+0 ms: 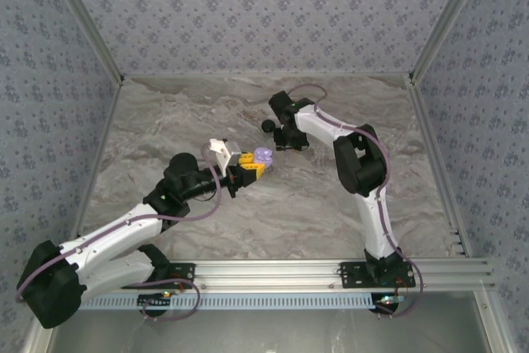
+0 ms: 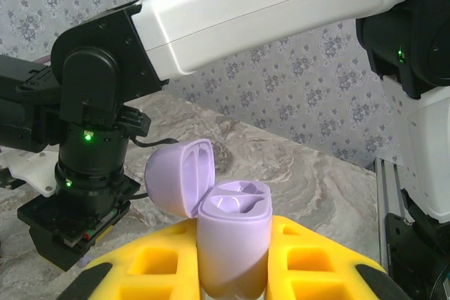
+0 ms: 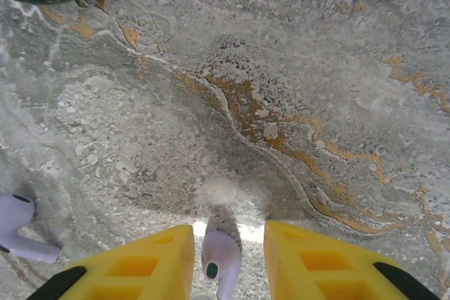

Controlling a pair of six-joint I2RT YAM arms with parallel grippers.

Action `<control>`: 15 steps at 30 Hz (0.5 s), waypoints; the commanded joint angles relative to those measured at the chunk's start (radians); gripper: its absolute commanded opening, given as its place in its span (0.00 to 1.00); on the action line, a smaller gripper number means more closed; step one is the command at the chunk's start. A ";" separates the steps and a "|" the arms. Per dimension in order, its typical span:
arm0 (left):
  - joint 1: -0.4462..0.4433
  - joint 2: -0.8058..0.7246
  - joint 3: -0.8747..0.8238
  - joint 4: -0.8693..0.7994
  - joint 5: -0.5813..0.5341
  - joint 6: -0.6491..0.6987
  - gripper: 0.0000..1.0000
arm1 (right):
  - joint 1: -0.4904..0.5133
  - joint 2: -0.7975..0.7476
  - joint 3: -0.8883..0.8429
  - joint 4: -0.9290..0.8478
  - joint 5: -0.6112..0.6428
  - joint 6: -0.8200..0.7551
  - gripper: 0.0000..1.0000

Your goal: Insert wireless bluetooth earbuds into charging case

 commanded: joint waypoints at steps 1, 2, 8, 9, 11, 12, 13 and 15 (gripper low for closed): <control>-0.006 -0.026 -0.003 0.017 -0.002 -0.006 0.10 | 0.006 0.027 0.030 -0.044 0.012 0.026 0.32; -0.006 -0.026 -0.004 0.019 -0.004 -0.006 0.10 | 0.004 0.029 0.032 -0.044 0.012 0.025 0.32; -0.006 -0.026 -0.005 0.019 -0.005 -0.007 0.10 | 0.004 0.044 0.038 -0.050 0.005 0.026 0.29; -0.006 -0.025 -0.005 0.019 -0.006 -0.008 0.10 | 0.004 0.046 0.037 -0.053 0.004 0.026 0.28; -0.006 -0.026 -0.006 0.019 -0.007 -0.007 0.10 | 0.007 0.050 0.036 -0.055 0.005 0.026 0.28; -0.006 -0.026 -0.007 0.019 -0.008 -0.007 0.10 | 0.006 0.051 0.036 -0.057 0.005 0.025 0.28; -0.006 -0.026 -0.007 0.019 -0.008 -0.006 0.10 | 0.008 0.051 0.036 -0.059 0.003 0.024 0.28; -0.006 -0.025 -0.006 0.019 -0.010 -0.006 0.10 | 0.010 0.052 0.033 -0.060 0.002 0.023 0.28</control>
